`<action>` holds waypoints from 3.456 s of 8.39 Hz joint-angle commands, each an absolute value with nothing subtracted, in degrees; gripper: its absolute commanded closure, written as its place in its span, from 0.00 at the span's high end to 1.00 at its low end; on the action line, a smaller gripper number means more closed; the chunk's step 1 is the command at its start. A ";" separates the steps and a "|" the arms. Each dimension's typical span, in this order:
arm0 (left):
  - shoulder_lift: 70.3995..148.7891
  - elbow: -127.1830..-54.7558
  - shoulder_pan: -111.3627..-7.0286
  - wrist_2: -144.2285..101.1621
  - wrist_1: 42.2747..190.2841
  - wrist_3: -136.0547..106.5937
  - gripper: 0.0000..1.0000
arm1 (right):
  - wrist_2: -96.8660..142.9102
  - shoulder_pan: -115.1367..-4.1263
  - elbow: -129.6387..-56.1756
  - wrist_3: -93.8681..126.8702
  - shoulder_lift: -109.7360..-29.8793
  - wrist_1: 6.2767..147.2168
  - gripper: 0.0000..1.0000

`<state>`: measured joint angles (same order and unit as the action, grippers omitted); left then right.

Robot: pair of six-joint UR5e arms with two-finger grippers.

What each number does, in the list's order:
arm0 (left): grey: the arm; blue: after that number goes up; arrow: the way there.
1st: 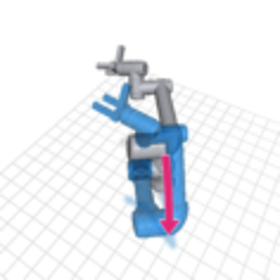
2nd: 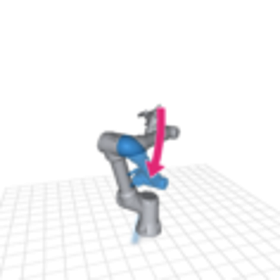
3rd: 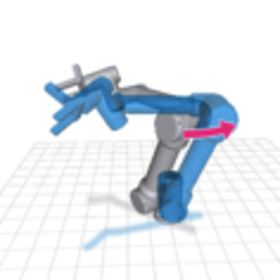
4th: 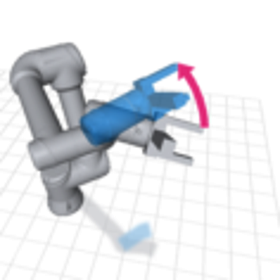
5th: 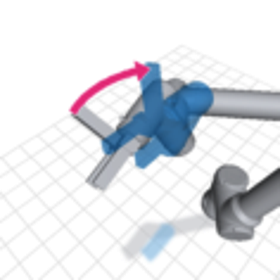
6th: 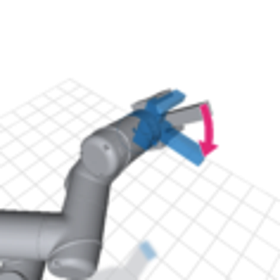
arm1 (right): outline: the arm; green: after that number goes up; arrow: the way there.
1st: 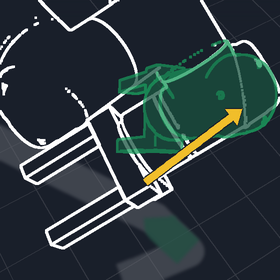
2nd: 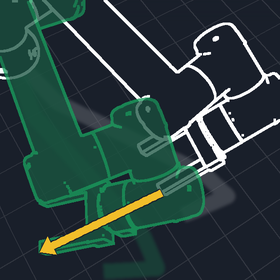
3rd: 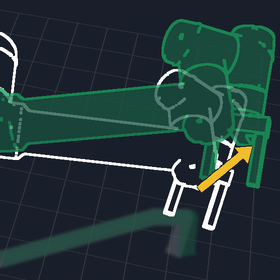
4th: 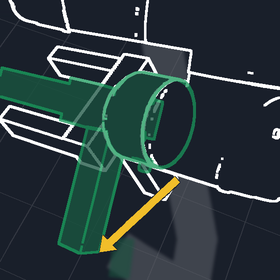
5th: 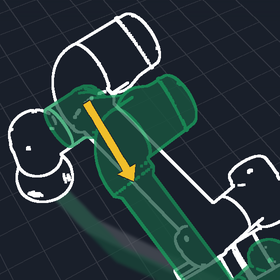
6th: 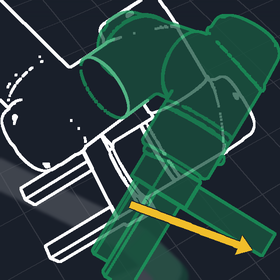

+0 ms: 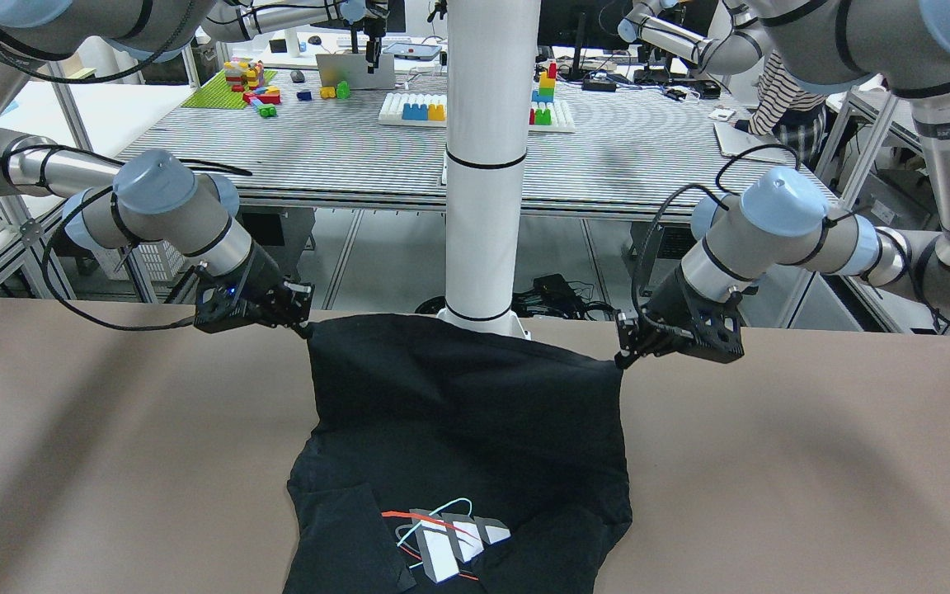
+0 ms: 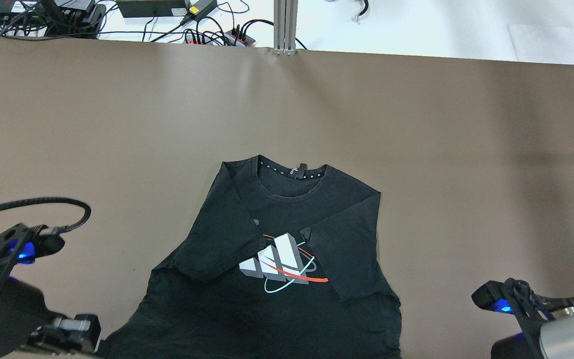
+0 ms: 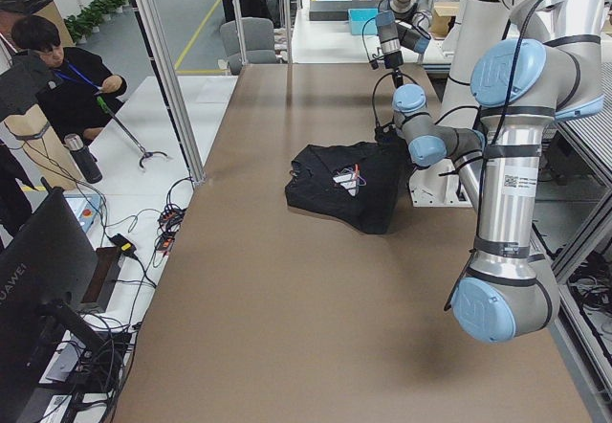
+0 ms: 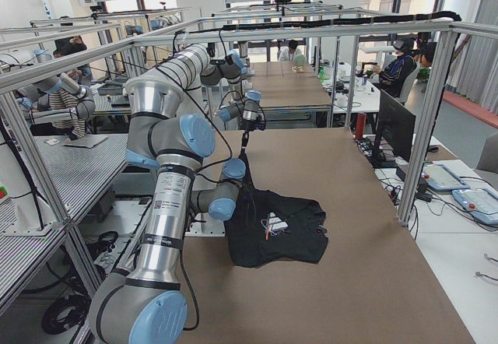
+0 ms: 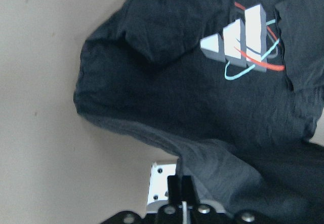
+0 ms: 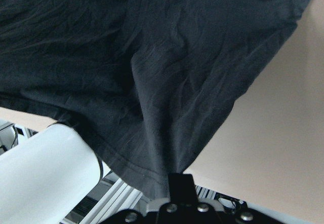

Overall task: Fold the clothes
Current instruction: 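Lift the hem with both grippers and fold it toward the collar, then lower the hem onto the shirt and open both grippers, then move the left gripper to the folded shirt's side edge and grasp it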

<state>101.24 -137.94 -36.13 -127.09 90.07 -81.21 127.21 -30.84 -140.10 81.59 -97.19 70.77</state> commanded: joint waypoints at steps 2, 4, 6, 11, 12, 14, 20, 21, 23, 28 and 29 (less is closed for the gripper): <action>110.81 -123.94 -46.57 -125.51 90.18 -76.03 0.00 | 126.83 -42.70 -127.63 71.20 -92.38 71.54 0.00; 112.23 -121.83 -48.07 -124.98 90.09 -75.33 0.00 | 126.83 -44.47 -124.81 70.75 -90.28 71.54 0.00; 118.17 -113.95 -49.04 -122.10 90.26 -74.36 0.00 | 126.74 -45.43 -121.31 70.75 -87.47 71.54 0.00; 125.24 -89.52 -50.98 -121.73 106.12 -70.66 0.00 | 124.28 -47.37 -108.74 69.97 -78.33 71.63 0.00; 125.24 -86.08 -50.89 -121.73 109.48 -70.58 0.00 | 123.67 -47.03 -107.07 68.22 -77.79 71.28 0.00; 125.07 -83.94 -50.98 -121.73 112.58 -66.30 0.23 | 122.87 -46.85 -105.73 67.50 -77.61 70.75 0.25; 116.41 -94.00 -50.20 -121.82 114.86 -62.51 0.95 | 123.14 -47.99 -108.10 66.63 -76.03 70.93 0.94; 110.97 -97.35 -47.58 -121.64 119.14 -62.23 0.95 | 123.05 -47.81 -108.19 66.10 -76.20 70.84 0.94; 101.03 -99.66 -43.60 -121.73 132.13 -62.93 0.95 | 121.03 -47.81 -108.63 63.99 -76.55 70.75 0.94; 96.86 -99.15 -30.97 -113.67 138.07 -67.84 0.94 | 119.00 -47.55 -108.98 63.90 -76.55 70.84 0.94; 96.86 -99.05 -29.63 -112.25 139.03 -69.24 0.93 | 118.92 -47.72 -109.16 63.90 -76.73 70.84 0.94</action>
<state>96.96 -99.39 -33.59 -115.86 137.39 -66.61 119.33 -47.61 -108.88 63.91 -76.54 70.84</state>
